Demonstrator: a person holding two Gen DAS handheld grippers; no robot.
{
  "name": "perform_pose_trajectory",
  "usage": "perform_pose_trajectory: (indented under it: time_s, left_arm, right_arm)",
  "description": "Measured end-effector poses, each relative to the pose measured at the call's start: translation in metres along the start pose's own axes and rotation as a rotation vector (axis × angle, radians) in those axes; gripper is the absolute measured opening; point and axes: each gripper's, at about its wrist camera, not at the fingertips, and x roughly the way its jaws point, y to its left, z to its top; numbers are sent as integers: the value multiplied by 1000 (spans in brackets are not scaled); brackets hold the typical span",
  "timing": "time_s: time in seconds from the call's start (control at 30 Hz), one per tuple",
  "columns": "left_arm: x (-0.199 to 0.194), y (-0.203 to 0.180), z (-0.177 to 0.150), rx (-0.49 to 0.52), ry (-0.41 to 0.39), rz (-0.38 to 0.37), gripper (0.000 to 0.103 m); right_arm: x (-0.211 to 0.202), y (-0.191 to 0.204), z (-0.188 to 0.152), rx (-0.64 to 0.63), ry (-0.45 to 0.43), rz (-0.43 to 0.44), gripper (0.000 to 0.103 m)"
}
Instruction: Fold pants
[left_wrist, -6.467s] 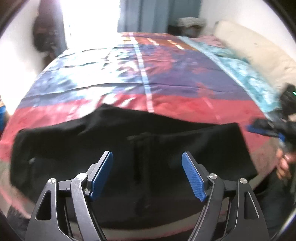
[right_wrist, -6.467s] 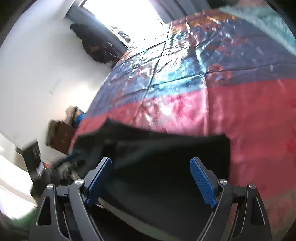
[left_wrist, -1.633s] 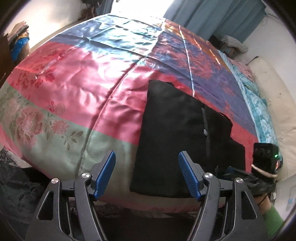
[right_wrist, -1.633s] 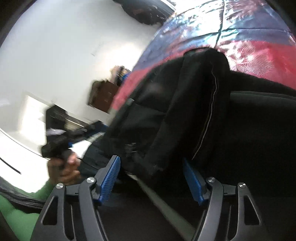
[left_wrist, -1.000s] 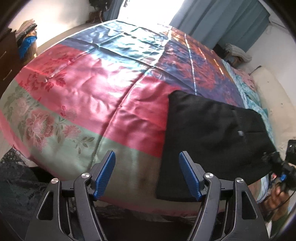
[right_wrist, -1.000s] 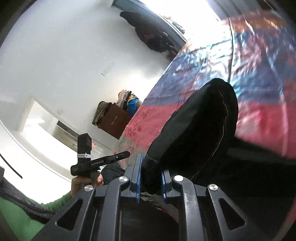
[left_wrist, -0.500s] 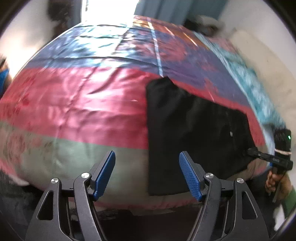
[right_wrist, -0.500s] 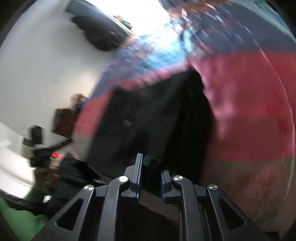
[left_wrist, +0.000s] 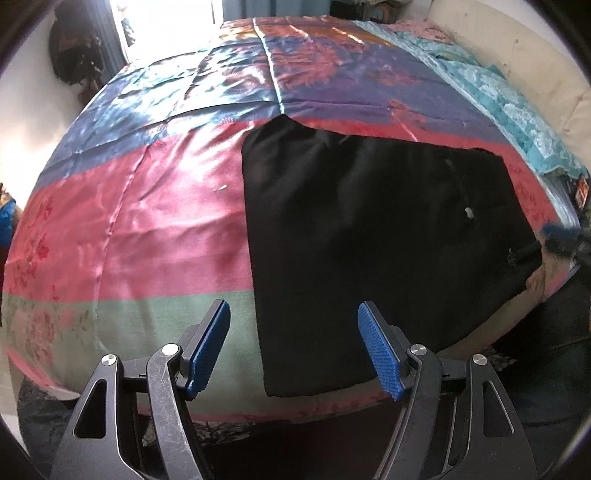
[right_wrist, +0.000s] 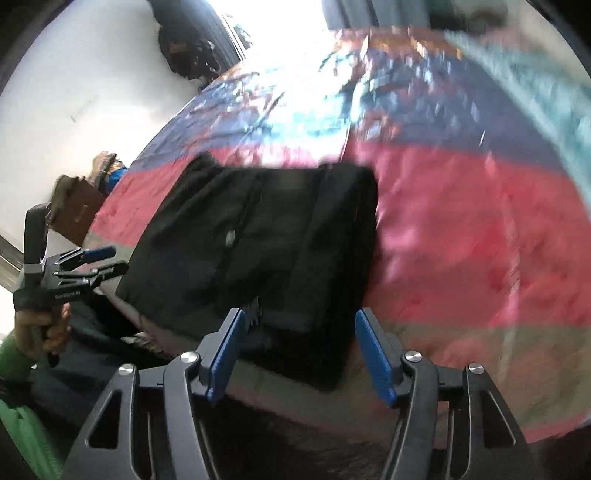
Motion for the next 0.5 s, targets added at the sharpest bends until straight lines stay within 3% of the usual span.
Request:
perform_pose_trajectory:
  time_s: [0.1,0.23,0.33,0.4,0.5]
  left_arm:
    - [2,-4,2,17,4,16,74]
    - [6,-10,6,32,17,33,74]
    - [11,-16,4,47,29,33,80]
    - [19,-21,0,71,48,37,84]
    - [33,-26,-9,102,71,37,85]
  right_arm:
    - [-21,20,27,-79,-114,-48,62]
    - [-14,50,61,-140,-180,-29,62]
    - [21,57,75,-127,-140,66,62]
    - [60,37,72,-47,-60,59,62]
    - [90,8,47,15,20,2,38]
